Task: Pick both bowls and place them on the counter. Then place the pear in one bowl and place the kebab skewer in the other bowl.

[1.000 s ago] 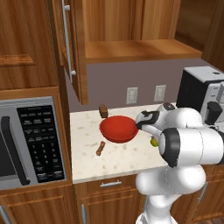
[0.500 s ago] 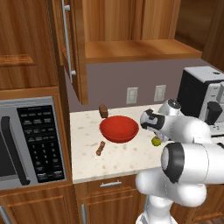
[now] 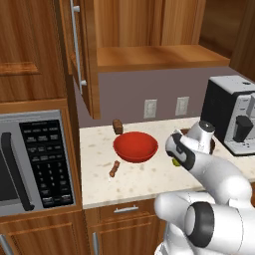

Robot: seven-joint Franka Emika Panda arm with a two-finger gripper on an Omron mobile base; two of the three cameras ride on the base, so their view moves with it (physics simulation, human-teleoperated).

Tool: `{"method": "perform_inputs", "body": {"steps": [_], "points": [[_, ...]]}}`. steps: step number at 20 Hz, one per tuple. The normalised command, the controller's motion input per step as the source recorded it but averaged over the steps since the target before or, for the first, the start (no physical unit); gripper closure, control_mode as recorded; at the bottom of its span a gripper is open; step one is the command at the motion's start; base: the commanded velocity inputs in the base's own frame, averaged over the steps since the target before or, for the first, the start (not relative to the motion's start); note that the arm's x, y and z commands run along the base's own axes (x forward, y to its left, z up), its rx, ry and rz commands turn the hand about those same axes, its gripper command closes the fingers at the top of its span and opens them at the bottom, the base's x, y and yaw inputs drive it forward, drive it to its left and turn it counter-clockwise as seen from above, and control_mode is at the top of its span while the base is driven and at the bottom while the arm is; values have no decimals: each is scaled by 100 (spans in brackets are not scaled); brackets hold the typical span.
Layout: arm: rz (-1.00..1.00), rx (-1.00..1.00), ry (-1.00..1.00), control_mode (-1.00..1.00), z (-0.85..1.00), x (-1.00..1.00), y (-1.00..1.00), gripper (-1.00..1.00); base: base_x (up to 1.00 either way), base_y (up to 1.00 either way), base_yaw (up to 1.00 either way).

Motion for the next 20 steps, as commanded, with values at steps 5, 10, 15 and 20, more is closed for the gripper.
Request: {"method": "perform_inputs", "body": {"steps": [5,10,15,20], "points": [[0,-8,0,-100,0,-2,-3,-100,0,0,0],[0,-20,1,-100,0,0,0,-100,0,0,0],[0,-17,10,-100,0,-4,-1,-100,0,0,0],[0,-15,17,-100,-5,-2,1,-100,0,0,0]]}}
